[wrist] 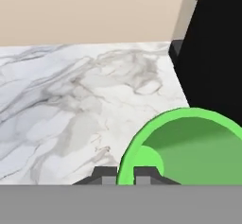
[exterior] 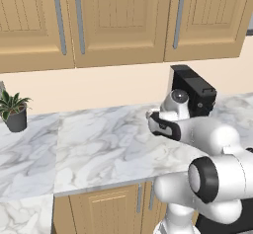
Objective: Place the pitcher and cup on the dining counter for serving.
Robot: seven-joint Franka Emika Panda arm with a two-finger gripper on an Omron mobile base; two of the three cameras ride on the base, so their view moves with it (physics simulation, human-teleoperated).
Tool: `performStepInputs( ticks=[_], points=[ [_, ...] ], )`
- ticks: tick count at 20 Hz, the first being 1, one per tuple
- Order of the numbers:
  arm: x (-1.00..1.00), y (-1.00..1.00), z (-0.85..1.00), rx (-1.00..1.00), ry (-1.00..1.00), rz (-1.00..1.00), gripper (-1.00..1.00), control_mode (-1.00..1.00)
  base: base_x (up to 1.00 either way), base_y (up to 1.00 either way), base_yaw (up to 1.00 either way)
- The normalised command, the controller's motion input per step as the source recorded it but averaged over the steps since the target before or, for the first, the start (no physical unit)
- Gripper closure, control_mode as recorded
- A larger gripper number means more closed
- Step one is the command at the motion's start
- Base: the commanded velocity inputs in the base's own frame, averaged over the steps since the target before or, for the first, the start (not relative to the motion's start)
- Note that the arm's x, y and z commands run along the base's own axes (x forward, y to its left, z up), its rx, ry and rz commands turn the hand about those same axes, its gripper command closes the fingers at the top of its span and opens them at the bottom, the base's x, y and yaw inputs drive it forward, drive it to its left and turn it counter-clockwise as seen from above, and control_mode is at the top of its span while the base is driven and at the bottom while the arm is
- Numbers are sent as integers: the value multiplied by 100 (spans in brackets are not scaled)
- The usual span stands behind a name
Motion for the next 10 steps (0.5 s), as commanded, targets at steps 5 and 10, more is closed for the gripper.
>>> performStepInputs(
  ticks=[5,10],
  points=[
    [-58,31,87,-5,-25,0,100,-100,0,0,0],
    [-97,1,98,-3,-10,2,100,-100,0,0,0]
  ],
)
